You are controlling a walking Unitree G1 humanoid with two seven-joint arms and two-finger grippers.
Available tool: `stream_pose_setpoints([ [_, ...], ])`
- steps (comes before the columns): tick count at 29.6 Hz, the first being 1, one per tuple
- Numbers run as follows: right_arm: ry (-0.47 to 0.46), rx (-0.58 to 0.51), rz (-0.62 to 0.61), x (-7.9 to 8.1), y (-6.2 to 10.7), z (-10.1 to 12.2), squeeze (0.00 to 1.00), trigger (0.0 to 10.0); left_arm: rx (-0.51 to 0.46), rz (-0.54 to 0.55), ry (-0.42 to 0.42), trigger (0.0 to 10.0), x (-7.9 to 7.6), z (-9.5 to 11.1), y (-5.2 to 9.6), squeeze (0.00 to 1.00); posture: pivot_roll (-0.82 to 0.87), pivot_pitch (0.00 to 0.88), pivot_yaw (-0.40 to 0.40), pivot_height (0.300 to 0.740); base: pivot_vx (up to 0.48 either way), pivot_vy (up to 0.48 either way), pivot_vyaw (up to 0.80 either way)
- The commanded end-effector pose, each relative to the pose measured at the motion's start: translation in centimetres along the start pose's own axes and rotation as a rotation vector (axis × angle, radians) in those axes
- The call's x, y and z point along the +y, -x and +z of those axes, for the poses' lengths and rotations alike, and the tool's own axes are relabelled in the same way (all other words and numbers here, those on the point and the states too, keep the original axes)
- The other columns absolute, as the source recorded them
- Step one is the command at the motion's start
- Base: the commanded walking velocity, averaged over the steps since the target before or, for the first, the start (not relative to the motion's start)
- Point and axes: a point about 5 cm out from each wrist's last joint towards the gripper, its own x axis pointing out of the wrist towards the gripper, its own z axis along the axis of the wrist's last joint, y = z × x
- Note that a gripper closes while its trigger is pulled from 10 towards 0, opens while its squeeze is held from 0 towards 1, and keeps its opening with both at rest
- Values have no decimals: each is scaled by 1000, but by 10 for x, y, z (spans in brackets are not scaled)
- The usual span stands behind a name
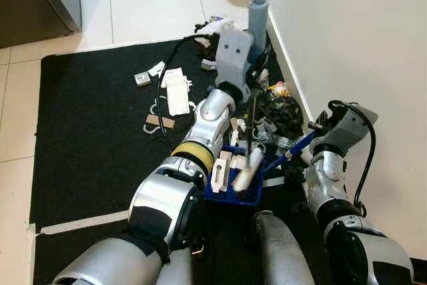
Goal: Sweep floor
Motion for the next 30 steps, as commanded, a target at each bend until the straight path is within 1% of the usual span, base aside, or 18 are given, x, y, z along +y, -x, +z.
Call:
stream_pose_setpoints([
  [1,-8,84,-18,-4,8,-17,0,10000,-142,-131,85,10000,-56,33,-29,0,-42,283,-16,740,0,0,0],
  [3,-10,83,-20,-5,7,-16,0,10000,-163,-141,76,10000,-49,40,-30,0,-37,280,-15,740,0,0,0],
  [4,-10,83,-21,-5,7,-15,0,10000,-185,-171,74,10000,-42,48,-32,0,-37,280,-15,740,0,0,0],
  [5,-10,83,-21,-5,7,-15,0,10000,-185,-171,74,10000,-42,48,-32,0,-37,280,-15,740,0,0,0],
  [7,-11,83,-22,-7,7,-15,0,10000,-203,-215,51,10000,-31,60,-33,0,-32,278,-15,740,0,0,0],
  [8,-11,83,-22,-7,7,-15,0,10000,-203,-215,51,10000,-31,60,-33,0,-32,278,-15,740,0,0,0],
  [10,-11,85,-24,-7,7,-16,0,10000,-187,-255,-6,10000,-13,70,-31,0,-21,274,-16,740,0,0,0],
  [12,-11,88,-23,-8,7,-16,0,10000,-151,-272,-78,10000,5,74,-25,0,-16,273,-20,740,0,0,0],
  [14,-12,93,-21,-7,8,-18,0,10000,-89,-266,-164,10000,25,69,-15,0,-15,272,-21,740,0,0,0],
  [18,-9,94,-9,-7,8,-17,0,10000,25,-214,-263,10000,50,50,3,0,-12,272,-23,740,0,0,0],
  [20,-9,94,-9,-7,8,-17,0,10000,25,-214,-263,10000,50,50,3,0,-12,272,-23,740,0,0,0],
  [22,2,82,-1,-8,6,-15,0,10000,76,-195,-298,10000,59,40,14,0,-10,271,-23,740,0,0,0],
  [23,2,82,-1,-8,6,-15,0,10000,76,-195,-298,10000,59,40,14,0,-10,271,-23,740,0,0,0],
  [25,29,42,-26,-19,-1,-5,0,10000,164,-162,-355,10000,72,24,33,0,-12,274,-24,740,0,0,0],
  [26,39,29,-33,-23,-4,-1,0,10000,185,-157,-370,10000,74,20,38,0,-12,274,-24,740,0,0,0],
  [27,39,29,-33,-23,-4,-1,0,10000,185,-157,-370,10000,74,20,38,0,-12,274,-24,740,0,0,0],
  [28,52,11,-43,-28,-7,4,0,10000,210,-152,-382,10000,76,13,44,0,-12,274,-24,740,0,0,0],
  [30,59,3,-49,-32,-9,7,0,10000,219,-149,-379,10000,76,10,47,0,-12,274,-24,740,0,0,0],
])
